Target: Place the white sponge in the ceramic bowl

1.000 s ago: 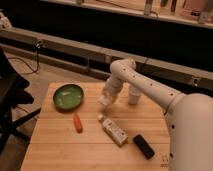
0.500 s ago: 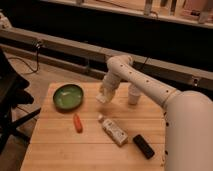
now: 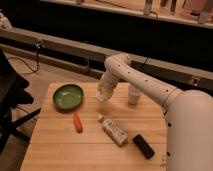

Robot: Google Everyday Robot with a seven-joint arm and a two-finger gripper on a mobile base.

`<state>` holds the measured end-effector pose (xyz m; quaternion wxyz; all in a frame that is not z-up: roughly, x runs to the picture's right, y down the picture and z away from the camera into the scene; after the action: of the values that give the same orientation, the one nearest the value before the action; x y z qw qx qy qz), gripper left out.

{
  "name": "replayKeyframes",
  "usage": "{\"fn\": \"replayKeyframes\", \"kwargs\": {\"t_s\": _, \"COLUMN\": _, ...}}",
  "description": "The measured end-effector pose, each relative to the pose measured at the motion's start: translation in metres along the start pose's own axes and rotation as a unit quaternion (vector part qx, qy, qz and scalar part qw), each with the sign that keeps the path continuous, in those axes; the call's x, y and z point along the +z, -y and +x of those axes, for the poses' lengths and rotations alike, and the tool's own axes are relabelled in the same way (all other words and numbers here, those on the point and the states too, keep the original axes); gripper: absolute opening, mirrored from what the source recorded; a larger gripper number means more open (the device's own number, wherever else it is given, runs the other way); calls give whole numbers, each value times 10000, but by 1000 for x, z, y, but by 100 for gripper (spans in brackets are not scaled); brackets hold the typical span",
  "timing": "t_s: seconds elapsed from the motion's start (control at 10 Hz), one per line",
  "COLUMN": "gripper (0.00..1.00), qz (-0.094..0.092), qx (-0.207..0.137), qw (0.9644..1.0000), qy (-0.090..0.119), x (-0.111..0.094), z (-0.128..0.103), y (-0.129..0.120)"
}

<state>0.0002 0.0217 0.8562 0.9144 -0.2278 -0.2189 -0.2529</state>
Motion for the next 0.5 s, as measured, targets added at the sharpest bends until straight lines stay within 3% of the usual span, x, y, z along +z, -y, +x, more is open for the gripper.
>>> {"fn": "replayKeyframes", "kwargs": {"t_s": 0.3, "gripper": 18, "qz": -19, "qx": -395, "qw": 9991, "qy": -125, "x": -4, "z": -14, "y": 13}}
{"fn": "replayKeyframes", "kwargs": {"t_s": 0.5, "gripper": 18, "qz": -129, "qx": -783, "qw": 9968, "qy": 54, "x": -1, "z": -26, "y": 24}}
